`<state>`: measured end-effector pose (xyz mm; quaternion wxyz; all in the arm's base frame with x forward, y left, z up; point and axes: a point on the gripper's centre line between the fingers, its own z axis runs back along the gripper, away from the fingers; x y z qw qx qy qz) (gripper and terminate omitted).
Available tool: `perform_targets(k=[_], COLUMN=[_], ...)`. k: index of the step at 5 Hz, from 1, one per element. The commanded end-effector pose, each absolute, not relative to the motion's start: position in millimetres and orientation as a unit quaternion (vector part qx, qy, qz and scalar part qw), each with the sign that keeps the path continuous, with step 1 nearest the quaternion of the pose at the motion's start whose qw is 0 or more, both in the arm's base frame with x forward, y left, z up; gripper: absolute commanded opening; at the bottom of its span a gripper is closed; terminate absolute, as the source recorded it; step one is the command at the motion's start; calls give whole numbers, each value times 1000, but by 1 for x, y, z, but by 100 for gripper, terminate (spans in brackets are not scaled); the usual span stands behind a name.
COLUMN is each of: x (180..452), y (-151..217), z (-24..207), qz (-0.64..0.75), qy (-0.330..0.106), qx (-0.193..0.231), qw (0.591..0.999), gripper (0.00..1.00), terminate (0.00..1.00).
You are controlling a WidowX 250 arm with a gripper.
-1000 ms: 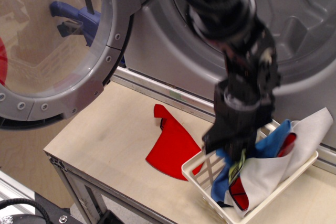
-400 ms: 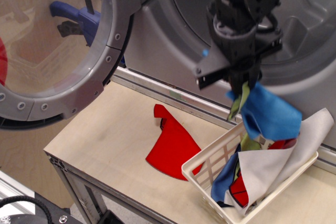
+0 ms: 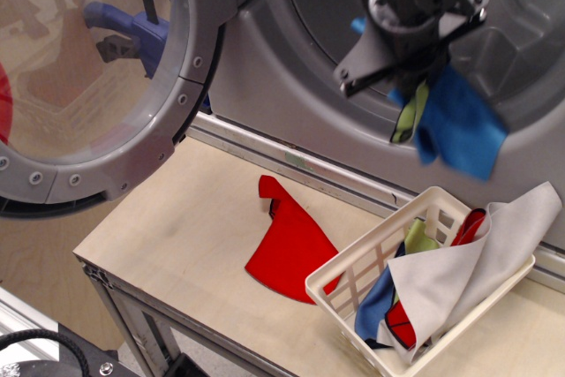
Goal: Put clothes in laundry machine
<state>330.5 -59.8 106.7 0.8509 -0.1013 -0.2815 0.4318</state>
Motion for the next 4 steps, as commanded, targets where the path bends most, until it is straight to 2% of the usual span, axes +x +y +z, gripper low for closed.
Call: perform_targets(k=[1, 4], x=[376, 409], y=[-64, -57], z=[138, 127], qz=[432, 450], qy=[-370, -388], qx=[-100, -95], qw=[816, 799], gripper=[0, 0], terminate=[0, 0])
